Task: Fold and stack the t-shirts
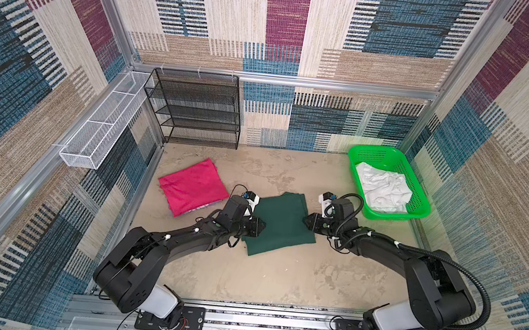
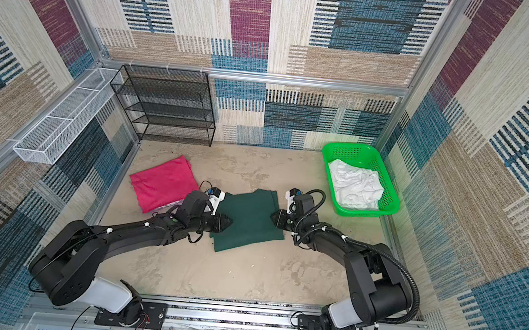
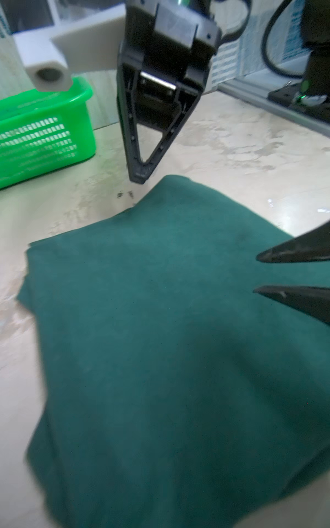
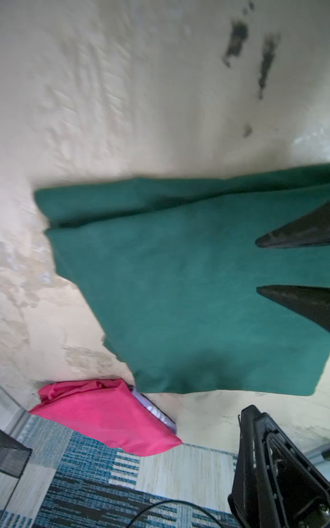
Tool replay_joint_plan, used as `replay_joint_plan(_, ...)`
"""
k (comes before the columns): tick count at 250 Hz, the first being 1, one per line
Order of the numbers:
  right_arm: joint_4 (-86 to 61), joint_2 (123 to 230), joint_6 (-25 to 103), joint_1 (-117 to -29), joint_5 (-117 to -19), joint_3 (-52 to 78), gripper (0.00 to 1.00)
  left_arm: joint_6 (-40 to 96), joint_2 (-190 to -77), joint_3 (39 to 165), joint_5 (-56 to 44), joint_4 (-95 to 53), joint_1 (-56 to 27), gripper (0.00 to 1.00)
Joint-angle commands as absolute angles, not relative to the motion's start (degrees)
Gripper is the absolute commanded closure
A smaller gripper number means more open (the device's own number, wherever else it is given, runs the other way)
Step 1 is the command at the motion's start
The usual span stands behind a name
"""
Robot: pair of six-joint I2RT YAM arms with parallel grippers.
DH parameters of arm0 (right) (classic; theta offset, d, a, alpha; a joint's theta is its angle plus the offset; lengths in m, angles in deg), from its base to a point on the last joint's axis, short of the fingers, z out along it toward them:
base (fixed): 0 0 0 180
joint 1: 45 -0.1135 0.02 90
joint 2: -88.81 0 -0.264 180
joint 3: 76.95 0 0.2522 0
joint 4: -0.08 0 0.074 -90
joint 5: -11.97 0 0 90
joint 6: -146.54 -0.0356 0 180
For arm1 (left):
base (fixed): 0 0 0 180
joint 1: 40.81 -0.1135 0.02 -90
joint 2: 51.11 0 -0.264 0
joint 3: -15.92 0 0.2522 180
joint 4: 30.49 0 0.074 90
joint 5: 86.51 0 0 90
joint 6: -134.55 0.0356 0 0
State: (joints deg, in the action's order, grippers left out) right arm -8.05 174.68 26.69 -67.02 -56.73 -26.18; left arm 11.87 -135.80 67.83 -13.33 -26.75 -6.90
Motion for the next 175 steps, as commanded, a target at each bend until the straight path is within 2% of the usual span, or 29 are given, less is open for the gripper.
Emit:
replay_joint_plan(1,-3.5,175.3,23.0,-67.1,-53.1,-29.1,0.74,6.8,-136.7,64.7,-14.7,-30.9,-6.3,0.82)
replay_joint_plan(69,-6.4,176.1,22.5,-67.0,-59.8,-35.7,0.75,6.2,-136.5,57.8,-12.7,-31.8,-6.2,0.82)
replay_joint_plan(119,-12.5,168.4,24.0,-67.4,-63.3,-34.9,0.75,7.9,-132.8,57.1,-10.3,-25.9,-6.2,0.82)
replay_joint_plan(156,-14.1,165.1,24.6,-71.4,-62.2,-29.6,0.74,9.0,-130.0,59.4,-10.3,-22.1,-6.2,0.82)
replay_joint_plan(175,-11.0,166.1,23.3,-73.6,-58.0,-28.0,0.74,9.1,-128.7,61.1,-10.5,-21.0,-6.0,0.82)
